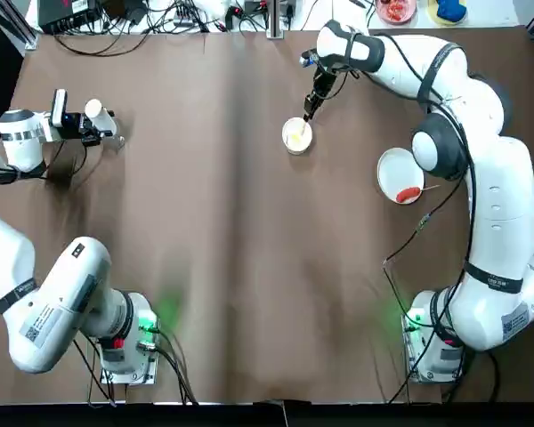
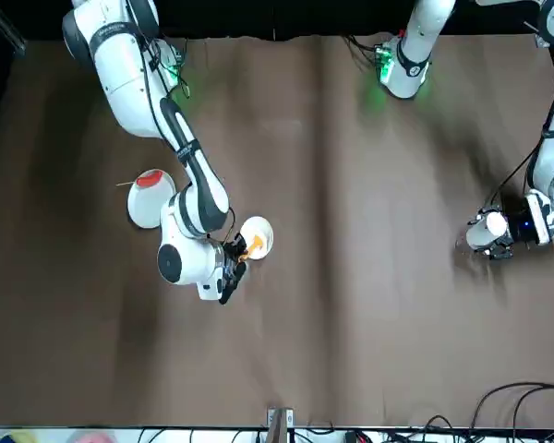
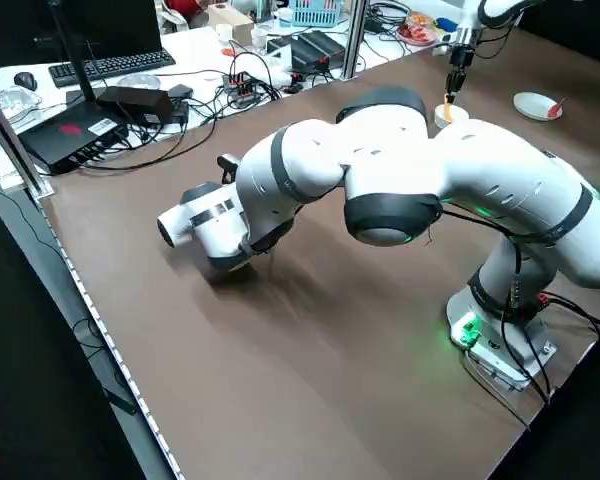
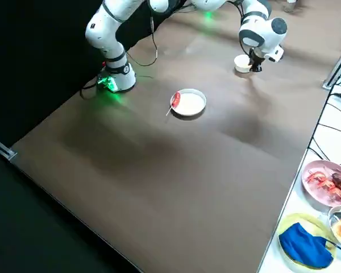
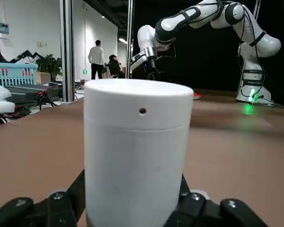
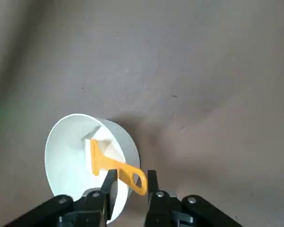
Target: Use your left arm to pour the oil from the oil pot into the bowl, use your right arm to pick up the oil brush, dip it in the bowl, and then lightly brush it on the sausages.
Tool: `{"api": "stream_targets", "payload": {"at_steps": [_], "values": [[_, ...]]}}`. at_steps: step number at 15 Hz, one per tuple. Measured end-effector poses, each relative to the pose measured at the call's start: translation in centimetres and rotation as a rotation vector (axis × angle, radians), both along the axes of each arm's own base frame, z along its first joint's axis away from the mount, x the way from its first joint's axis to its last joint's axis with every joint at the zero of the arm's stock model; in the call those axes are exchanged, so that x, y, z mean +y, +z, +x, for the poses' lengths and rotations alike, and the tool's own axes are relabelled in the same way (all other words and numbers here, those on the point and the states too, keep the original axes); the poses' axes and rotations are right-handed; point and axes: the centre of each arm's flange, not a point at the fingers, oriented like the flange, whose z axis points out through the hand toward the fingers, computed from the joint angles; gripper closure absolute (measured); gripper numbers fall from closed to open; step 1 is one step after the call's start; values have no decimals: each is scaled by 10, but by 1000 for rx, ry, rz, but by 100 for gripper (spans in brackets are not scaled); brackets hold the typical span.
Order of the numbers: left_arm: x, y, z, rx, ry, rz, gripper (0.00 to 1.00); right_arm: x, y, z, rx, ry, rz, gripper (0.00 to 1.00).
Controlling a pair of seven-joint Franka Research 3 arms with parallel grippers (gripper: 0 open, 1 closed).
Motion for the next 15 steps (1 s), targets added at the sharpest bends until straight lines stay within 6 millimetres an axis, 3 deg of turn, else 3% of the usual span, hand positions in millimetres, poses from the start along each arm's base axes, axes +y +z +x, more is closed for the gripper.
{"api": "stream_targets", "payload": {"at_steps": [6,7,9,13,15], "values": [[22,10,-3,-9,29,33,21,1,0,0,-1,1,0,67],[29,16,-4,-14,37,44,19,1,0,0,-1,1,0,67],[40,30,-6,-23,48,67,2,1,0,0,-1,1,0,67],[47,45,-7,-28,28,121,0,1,0,0,-1,1,0,71],[60,72,-3,-31,29,203,0,1,0,0,-2,1,0,72]]}}
